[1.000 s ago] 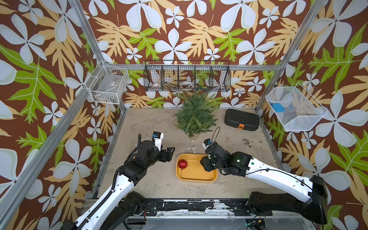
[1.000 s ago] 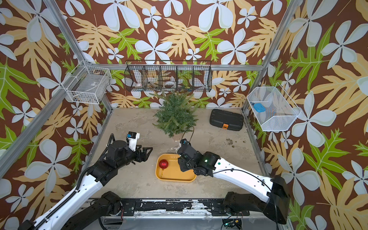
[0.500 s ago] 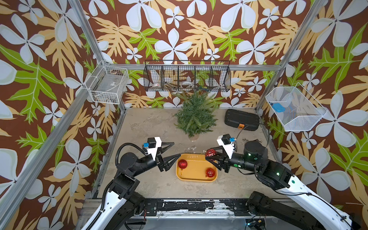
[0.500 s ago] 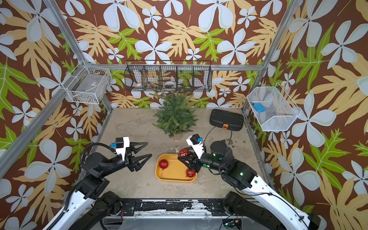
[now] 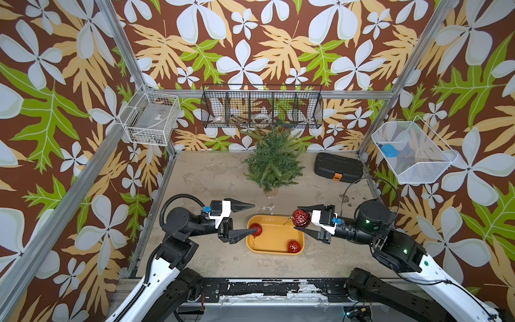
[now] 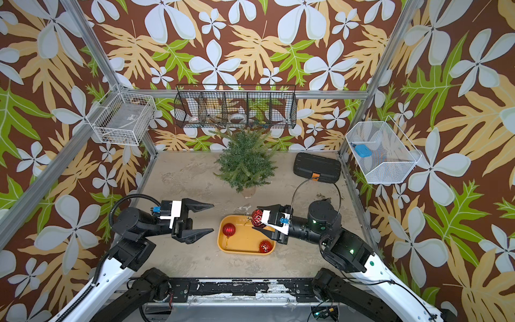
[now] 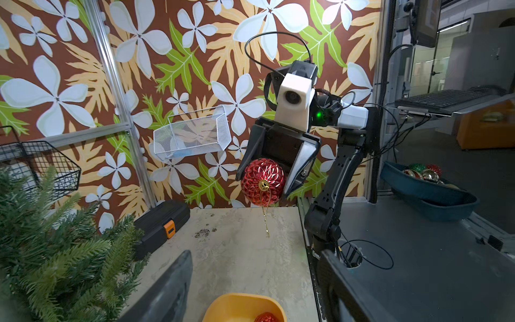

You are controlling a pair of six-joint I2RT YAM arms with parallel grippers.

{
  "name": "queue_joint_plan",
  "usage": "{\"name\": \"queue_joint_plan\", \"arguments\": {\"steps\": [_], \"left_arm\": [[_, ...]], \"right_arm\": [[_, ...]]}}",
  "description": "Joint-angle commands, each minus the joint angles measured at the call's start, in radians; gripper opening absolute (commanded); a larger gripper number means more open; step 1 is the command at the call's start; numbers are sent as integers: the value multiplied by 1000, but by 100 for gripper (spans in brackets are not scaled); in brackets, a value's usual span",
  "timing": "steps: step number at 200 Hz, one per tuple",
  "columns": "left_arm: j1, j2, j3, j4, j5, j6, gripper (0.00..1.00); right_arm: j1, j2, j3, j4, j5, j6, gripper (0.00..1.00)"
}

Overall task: Decorate the small christmas tree with ornaments
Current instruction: Pick up an ornament from the container, then hang an ornament on the christmas tree.

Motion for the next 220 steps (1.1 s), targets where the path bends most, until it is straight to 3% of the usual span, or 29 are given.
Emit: {"name": "queue_joint_plan", "arguments": {"steps": [1, 33, 69, 125, 146, 220], "left_arm": [[-43, 59, 31, 39, 60, 26, 69], [-192, 158, 60, 39, 11, 52, 65], [-310, 248, 85, 51, 12, 35, 62], [-376, 349, 104, 178, -15, -132, 59], [-382, 372, 107, 214, -40, -187, 51], [-385, 411, 122, 183, -42, -185, 35]], "right_arm": [[0, -13, 11, -4, -56, -187, 26], [1, -38, 12, -2, -108, -283, 25], [1, -59, 7, 53, -102, -287, 25], [0, -64, 4, 62, -87, -290, 24], [0, -73, -3, 62, -77, -291, 24], [0, -91, -21, 72, -35, -285, 24]]}}
